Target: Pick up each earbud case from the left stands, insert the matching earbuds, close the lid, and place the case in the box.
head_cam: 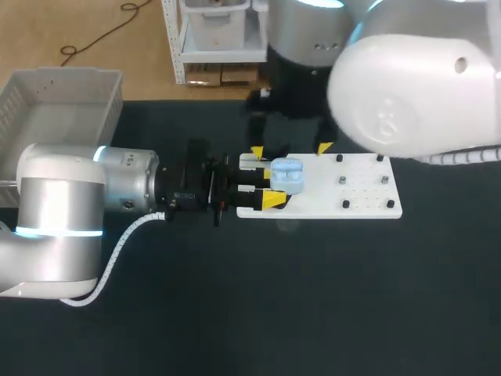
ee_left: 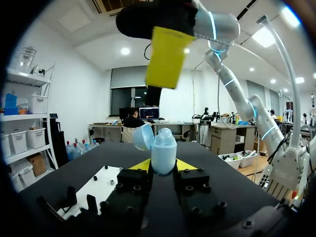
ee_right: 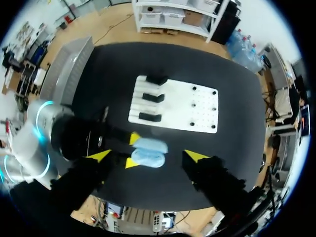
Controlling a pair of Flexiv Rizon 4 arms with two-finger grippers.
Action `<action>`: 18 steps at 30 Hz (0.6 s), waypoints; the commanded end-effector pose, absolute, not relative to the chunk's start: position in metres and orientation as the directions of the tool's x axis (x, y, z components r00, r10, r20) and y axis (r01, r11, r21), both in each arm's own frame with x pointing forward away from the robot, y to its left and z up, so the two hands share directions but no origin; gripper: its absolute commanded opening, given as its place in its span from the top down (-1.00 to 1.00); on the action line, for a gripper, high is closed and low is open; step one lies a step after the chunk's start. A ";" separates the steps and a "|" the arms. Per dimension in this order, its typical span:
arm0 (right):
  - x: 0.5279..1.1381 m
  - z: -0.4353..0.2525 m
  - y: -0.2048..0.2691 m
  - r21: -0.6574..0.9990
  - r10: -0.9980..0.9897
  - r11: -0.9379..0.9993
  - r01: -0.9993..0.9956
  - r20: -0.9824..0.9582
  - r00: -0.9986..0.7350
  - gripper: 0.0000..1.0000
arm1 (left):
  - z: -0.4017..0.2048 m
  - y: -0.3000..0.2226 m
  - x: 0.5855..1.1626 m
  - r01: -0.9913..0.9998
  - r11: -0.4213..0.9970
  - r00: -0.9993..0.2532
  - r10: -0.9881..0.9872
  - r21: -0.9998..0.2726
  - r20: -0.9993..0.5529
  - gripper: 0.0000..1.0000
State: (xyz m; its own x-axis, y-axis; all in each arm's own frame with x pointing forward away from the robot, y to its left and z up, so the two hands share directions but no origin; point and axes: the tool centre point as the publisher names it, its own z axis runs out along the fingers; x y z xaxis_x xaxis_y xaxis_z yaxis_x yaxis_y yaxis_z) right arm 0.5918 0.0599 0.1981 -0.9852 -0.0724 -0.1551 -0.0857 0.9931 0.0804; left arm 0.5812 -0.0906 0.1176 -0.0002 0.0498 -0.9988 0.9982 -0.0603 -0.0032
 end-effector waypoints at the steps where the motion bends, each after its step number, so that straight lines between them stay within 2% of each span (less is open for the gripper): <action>1: 0.600 0.196 0.043 0.088 -0.020 0.995 -0.039 -0.204 -0.979 -1.00 | 0.117 -0.090 0.580 0.998 -0.056 0.003 0.047 0.000 -0.999 1.00; 18: 0.641 0.160 0.009 0.075 0.127 0.990 0.117 -0.141 -0.982 -1.00 | 0.117 -0.090 0.580 0.998 -0.056 0.003 0.047 0.000 -0.999 1.00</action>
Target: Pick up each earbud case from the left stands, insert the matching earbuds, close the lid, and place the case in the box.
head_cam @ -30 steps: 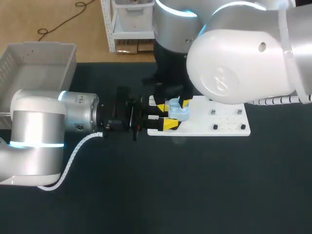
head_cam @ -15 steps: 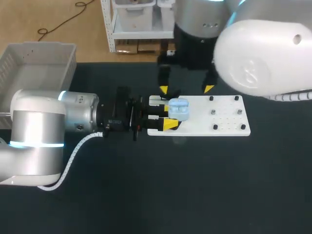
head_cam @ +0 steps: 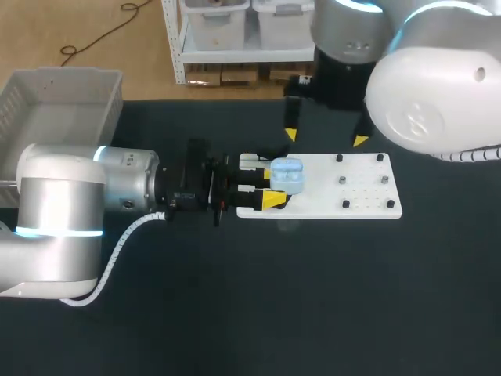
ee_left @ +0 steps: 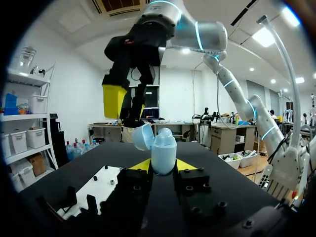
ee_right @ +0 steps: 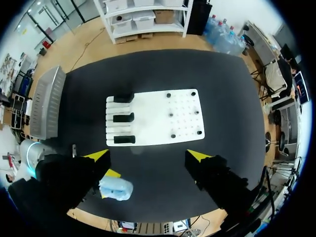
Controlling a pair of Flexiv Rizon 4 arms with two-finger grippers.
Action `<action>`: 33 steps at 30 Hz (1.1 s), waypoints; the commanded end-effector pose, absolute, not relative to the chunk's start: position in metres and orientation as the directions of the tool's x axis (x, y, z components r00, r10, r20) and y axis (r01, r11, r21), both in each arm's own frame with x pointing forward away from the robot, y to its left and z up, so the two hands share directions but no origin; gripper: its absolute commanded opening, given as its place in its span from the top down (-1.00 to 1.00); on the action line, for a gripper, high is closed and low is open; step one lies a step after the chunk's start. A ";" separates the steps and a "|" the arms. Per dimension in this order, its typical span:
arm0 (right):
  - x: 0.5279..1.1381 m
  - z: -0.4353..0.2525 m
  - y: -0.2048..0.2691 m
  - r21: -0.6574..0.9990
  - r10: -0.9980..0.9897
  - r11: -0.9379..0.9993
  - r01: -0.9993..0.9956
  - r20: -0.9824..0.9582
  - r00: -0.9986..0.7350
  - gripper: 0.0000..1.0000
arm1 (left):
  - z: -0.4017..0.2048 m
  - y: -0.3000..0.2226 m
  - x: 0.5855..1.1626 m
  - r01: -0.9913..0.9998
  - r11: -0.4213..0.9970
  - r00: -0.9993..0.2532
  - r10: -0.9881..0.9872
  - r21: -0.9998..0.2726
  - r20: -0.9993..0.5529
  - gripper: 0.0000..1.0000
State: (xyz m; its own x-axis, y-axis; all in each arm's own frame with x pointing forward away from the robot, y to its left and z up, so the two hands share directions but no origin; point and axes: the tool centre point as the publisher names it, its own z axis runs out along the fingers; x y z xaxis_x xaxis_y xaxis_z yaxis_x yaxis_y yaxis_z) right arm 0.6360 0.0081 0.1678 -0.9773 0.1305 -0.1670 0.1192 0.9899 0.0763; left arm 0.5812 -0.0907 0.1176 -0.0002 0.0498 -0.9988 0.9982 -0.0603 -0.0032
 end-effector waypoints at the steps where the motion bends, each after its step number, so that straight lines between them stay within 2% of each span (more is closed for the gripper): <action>1: 0.640 0.158 0.009 0.077 0.125 0.990 0.116 -0.131 -0.983 -1.00 | 0.117 -0.090 0.580 0.998 -0.056 0.003 0.047 0.000 -0.999 1.00; 22: 0.600 0.145 0.021 0.041 0.071 0.997 0.070 -0.033 -0.997 -1.00 | 0.117 -0.090 0.580 0.998 -0.056 0.003 0.047 0.000 -0.999 1.00; 26: 0.602 0.149 0.017 0.054 0.087 0.995 0.084 -0.060 -0.994 -1.00 | 0.117 -0.090 0.580 0.998 -0.056 0.003 0.047 0.000 -0.999 1.00; 33: 0.609 0.172 -0.003 0.139 0.162 0.981 0.134 -0.219 -0.962 -1.00 | 0.117 -0.090 0.580 0.998 -0.056 0.003 0.047 0.000 -0.999 1.00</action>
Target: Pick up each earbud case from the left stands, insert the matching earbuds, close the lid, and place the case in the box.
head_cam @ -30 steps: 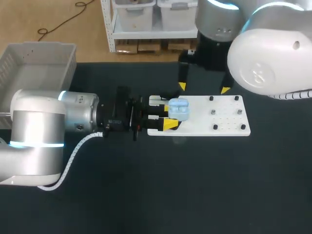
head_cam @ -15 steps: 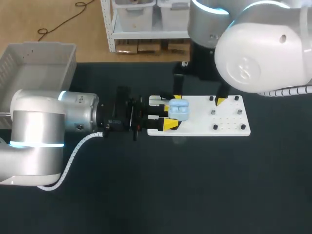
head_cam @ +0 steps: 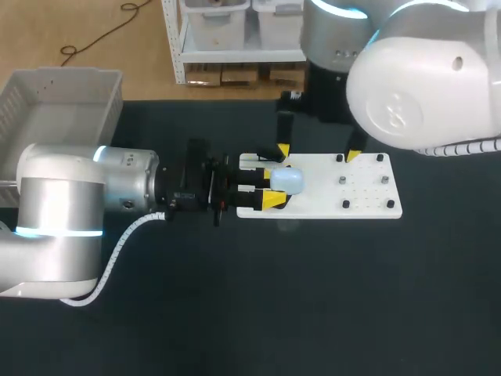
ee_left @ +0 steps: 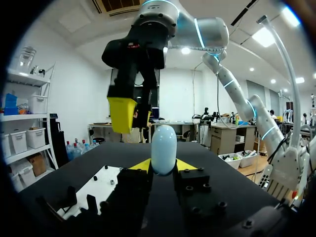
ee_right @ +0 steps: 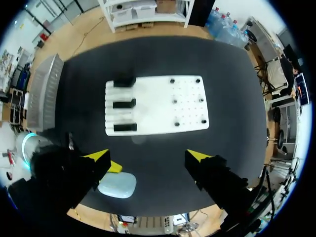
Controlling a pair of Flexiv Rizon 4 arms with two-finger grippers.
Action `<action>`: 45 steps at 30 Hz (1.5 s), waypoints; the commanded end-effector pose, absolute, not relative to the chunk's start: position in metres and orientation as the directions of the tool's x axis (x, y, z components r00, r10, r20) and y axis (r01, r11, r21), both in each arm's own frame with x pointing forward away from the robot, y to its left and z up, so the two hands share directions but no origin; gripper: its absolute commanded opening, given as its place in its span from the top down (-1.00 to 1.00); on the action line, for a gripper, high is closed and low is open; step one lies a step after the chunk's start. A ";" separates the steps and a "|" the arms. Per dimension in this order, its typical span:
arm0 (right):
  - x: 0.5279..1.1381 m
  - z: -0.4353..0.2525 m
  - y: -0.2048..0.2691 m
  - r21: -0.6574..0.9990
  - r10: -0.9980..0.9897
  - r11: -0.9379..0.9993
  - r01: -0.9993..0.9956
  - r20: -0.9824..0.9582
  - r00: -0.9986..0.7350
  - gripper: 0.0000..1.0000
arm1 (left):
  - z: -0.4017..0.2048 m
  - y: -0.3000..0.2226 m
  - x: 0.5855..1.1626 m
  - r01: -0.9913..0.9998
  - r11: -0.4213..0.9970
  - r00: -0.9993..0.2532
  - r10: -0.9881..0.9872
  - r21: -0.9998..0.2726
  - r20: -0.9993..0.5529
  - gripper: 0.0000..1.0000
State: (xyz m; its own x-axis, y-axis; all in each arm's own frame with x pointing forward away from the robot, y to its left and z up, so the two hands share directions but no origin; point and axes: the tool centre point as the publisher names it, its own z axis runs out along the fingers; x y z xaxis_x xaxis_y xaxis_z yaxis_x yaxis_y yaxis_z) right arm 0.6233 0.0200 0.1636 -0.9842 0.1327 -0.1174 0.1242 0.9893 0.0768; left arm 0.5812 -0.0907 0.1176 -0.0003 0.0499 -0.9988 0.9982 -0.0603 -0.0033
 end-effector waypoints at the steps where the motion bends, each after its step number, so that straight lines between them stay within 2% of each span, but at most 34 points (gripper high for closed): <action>1: 0.609 0.175 -0.008 0.157 0.163 0.979 0.129 -0.233 -0.959 -1.00 | 0.117 -0.090 0.580 0.998 -0.056 0.003 0.047 0.000 -0.999 1.00; 8: 0.601 0.192 -0.042 0.254 0.157 0.964 0.077 -0.310 -0.938 -1.00 | 0.141 -0.057 0.588 0.999 0.032 0.036 0.063 0.038 -0.997 1.00; 17: 0.601 0.192 -0.042 0.254 0.157 0.964 0.077 -0.310 -0.938 -1.00 | 0.184 0.001 0.602 0.974 0.192 0.090 0.156 0.119 -0.984 1.00; 30: 0.601 0.192 -0.042 0.254 0.157 0.964 0.077 -0.310 -0.938 -1.00 | 0.176 0.108 0.663 0.839 0.541 -0.068 0.222 0.064 -0.973 1.00; 37: 0.601 0.192 -0.042 0.254 0.157 0.964 0.077 -0.310 -0.938 -1.00 | 0.156 0.166 0.696 0.713 0.701 -0.167 0.132 -0.027 -0.977 1.00; 45: 0.601 0.192 -0.042 0.254 0.157 0.964 0.077 -0.310 -0.938 -1.00 | 0.149 0.229 0.720 0.559 0.829 -0.216 0.113 -0.028 -0.970 1.00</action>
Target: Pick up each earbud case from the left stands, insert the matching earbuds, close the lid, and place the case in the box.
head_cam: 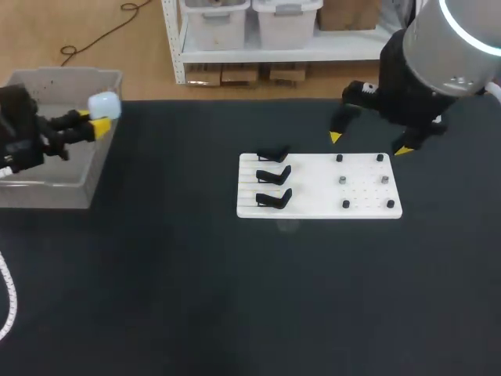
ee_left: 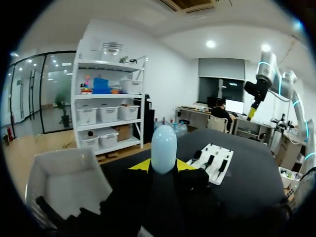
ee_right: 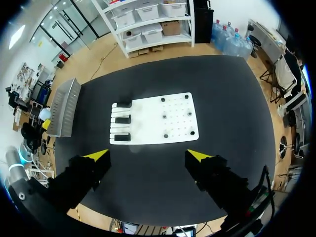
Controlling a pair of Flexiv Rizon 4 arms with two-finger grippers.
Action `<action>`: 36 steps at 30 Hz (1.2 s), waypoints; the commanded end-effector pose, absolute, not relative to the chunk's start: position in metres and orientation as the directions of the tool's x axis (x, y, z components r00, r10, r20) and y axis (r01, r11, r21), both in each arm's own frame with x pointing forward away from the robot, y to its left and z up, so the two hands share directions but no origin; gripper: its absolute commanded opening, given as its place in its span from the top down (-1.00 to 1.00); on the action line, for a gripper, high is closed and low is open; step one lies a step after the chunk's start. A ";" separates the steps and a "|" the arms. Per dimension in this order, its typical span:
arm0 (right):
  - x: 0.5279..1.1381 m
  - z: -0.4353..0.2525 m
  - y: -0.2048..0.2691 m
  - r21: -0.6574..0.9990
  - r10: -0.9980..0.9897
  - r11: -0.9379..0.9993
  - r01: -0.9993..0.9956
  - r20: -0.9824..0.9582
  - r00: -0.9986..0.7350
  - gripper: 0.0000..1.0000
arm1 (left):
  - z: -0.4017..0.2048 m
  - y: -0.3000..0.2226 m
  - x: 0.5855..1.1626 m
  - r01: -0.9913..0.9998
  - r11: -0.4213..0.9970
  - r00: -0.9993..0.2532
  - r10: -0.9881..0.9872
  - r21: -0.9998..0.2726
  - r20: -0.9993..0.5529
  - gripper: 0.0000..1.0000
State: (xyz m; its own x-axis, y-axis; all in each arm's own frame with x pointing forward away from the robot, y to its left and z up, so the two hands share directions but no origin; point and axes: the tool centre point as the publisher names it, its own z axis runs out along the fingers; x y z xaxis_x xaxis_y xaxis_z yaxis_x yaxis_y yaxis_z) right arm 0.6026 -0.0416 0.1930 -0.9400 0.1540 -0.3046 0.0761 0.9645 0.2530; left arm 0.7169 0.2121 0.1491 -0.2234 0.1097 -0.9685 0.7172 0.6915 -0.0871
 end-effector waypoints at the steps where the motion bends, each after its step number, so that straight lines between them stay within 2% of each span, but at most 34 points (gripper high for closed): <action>1: 0.601 0.192 -0.042 0.254 0.157 0.964 0.077 -0.310 -0.938 -1.00 | 0.150 0.236 0.723 0.542 0.840 -0.220 0.108 -0.030 -0.970 1.00; 12: 0.601 0.192 -0.042 0.254 0.157 0.964 0.077 -0.310 -0.938 -1.00 | 0.158 0.294 0.756 0.411 0.909 -0.315 0.209 0.066 -0.926 1.00; 25: 0.601 0.192 -0.042 0.254 0.157 0.964 0.077 -0.310 -0.938 -1.00 | 0.147 0.321 0.757 0.325 0.940 -0.384 0.233 0.105 -0.894 1.00; 26: 0.601 0.192 -0.042 0.254 0.157 0.964 0.077 -0.310 -0.938 -1.00 | 0.147 0.323 0.756 0.325 0.940 -0.385 0.236 0.108 -0.892 0.82; 27: 0.601 0.192 -0.042 0.254 0.157 0.964 0.077 -0.310 -0.938 -1.00 | 0.147 0.323 0.755 0.325 0.939 -0.388 0.237 0.109 -0.891 0.23; 28: 0.601 0.192 -0.042 0.254 0.157 0.964 0.077 -0.310 -0.938 -1.00 | 0.146 0.323 0.754 0.325 0.939 -0.388 0.237 0.108 -0.890 -0.55; 29: 0.601 0.192 -0.042 0.254 0.157 0.964 0.077 -0.310 -0.938 -1.00 | 0.146 0.324 0.753 0.325 0.939 -0.389 0.241 0.112 -0.889 -1.00; 36: 0.601 0.192 -0.042 0.254 0.157 0.964 0.077 -0.310 -0.938 -1.00 | 0.151 0.324 0.748 0.322 0.937 -0.380 0.258 0.135 -0.888 -1.00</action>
